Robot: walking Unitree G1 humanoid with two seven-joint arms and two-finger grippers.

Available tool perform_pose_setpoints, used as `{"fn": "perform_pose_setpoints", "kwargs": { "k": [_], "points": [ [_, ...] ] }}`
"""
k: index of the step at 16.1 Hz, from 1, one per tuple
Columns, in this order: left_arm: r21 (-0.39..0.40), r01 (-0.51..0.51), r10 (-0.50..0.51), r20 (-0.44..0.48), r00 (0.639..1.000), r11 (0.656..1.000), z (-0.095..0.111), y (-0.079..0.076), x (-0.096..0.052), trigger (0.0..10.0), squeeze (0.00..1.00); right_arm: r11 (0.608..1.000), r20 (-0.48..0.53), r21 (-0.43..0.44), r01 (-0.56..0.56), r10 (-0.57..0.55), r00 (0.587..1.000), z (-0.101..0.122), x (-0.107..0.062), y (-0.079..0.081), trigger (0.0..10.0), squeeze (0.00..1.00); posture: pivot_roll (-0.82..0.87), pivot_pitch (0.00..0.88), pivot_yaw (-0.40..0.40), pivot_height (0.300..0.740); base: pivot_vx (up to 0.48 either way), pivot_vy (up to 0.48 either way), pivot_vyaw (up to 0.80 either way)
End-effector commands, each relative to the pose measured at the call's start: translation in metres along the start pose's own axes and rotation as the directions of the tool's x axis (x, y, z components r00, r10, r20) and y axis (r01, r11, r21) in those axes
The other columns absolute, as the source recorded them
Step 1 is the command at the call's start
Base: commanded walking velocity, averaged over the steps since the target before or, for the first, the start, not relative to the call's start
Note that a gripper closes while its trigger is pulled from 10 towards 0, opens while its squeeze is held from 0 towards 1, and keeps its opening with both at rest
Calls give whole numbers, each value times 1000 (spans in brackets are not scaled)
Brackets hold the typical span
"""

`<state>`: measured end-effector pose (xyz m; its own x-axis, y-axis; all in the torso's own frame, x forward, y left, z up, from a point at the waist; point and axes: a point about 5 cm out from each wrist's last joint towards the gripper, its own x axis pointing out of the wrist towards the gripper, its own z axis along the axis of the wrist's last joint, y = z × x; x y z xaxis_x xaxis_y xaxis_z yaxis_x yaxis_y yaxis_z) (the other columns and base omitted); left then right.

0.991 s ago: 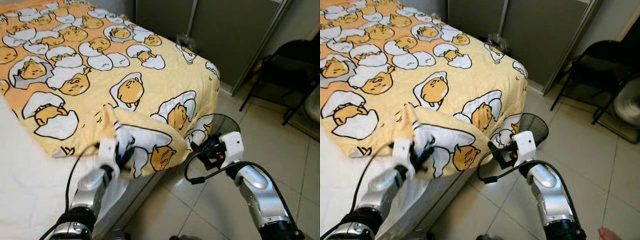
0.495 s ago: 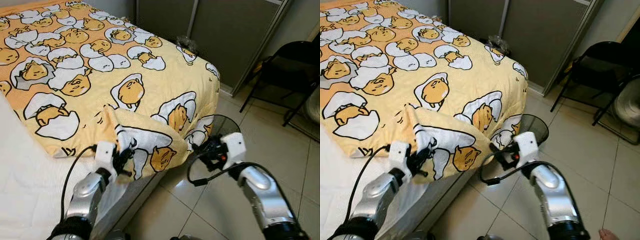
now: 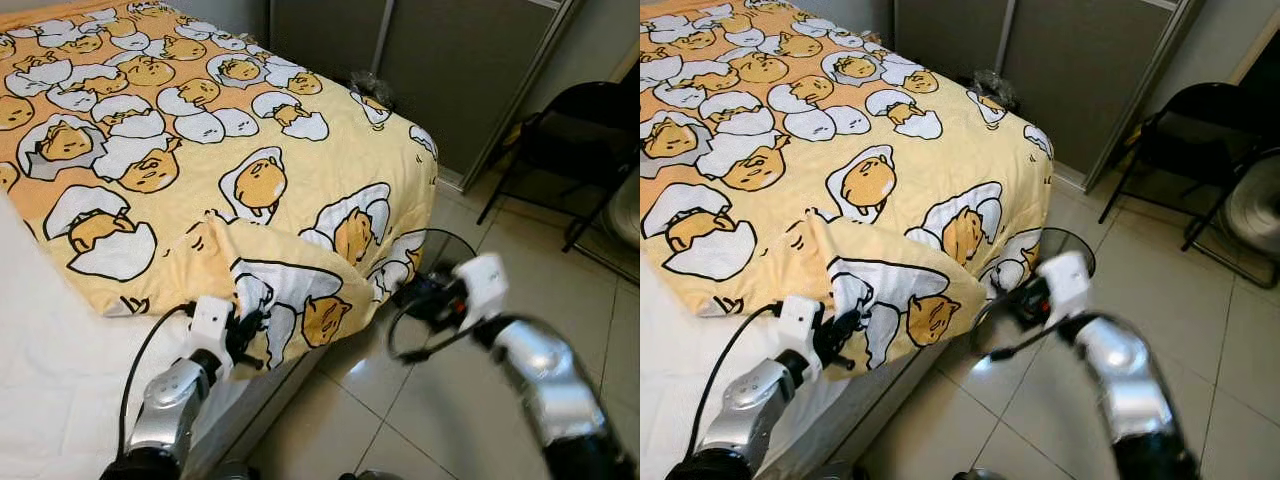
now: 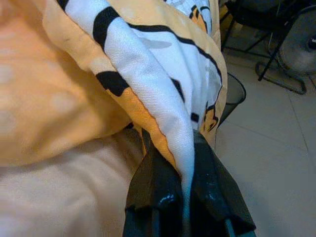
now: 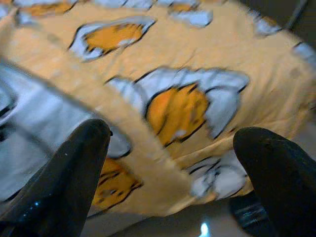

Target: Clean up the room

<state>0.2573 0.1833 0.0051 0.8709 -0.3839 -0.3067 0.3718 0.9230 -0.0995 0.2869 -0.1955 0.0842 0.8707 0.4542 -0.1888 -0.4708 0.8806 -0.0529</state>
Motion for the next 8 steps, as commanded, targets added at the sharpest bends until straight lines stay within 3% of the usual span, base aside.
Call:
{"fn": "perform_pose_setpoints", "kwargs": {
  "k": [1,8],
  "points": [
    [10,8,-8,4,1000,1000,-2,1,-4,0,0,999,-15,23,31,-31,999,-1,-6,-13,10000,16,-106,16,-97,736,0,-480,0],
    [24,-30,31,-6,1000,999,-15,16,-30,0,0,999,-21,46,-8,9,1000,-5,-1,-2,10000,16,-74,14,-105,736,-70,-441,0]
  ]
}}
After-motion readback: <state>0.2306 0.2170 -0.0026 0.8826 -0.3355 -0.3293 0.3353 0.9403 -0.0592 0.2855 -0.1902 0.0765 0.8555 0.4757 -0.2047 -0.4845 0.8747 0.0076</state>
